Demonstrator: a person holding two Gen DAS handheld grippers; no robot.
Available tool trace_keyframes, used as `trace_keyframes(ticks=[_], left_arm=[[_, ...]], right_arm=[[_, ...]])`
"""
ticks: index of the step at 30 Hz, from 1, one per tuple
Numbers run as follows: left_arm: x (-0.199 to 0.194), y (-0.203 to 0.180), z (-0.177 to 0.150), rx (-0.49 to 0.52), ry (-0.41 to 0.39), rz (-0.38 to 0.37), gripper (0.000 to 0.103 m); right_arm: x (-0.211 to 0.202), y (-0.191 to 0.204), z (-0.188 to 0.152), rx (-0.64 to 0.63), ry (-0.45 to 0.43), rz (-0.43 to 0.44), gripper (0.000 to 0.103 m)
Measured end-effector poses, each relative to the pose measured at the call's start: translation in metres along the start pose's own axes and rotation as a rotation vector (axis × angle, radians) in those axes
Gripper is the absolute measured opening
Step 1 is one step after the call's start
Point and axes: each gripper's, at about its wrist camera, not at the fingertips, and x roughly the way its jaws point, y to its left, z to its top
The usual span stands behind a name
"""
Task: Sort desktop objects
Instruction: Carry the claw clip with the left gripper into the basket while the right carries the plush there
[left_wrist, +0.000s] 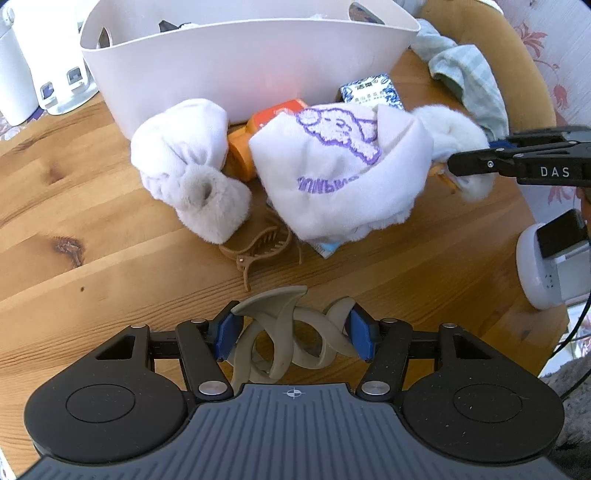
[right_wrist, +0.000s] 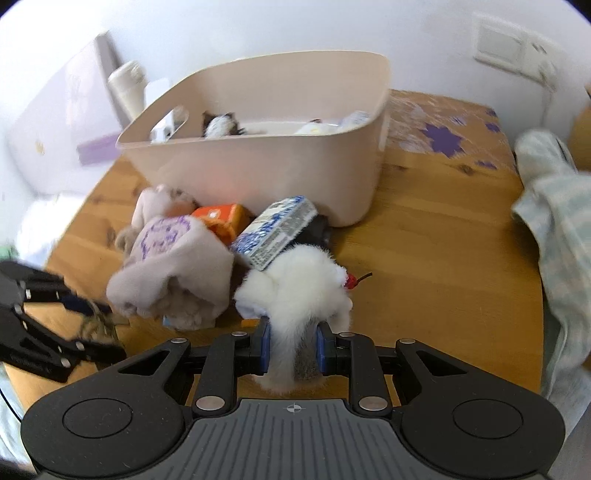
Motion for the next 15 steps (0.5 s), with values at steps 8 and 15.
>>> trace_keyframes(ticks=[8, 15], left_arm=[[-0.005, -0.003, 0.006, -0.002, -0.024, 0.014, 0.062], [-0.019, 0.001, 0.009, -0.004, -0.063, 0.023, 0.062]], right_arm=[[-0.02, -0.011, 0.003, 0.006, -0.032, 0.001, 0.022], [-0.036, -0.021, 0.007, 0.034, -0.064, 0.014, 0.022]])
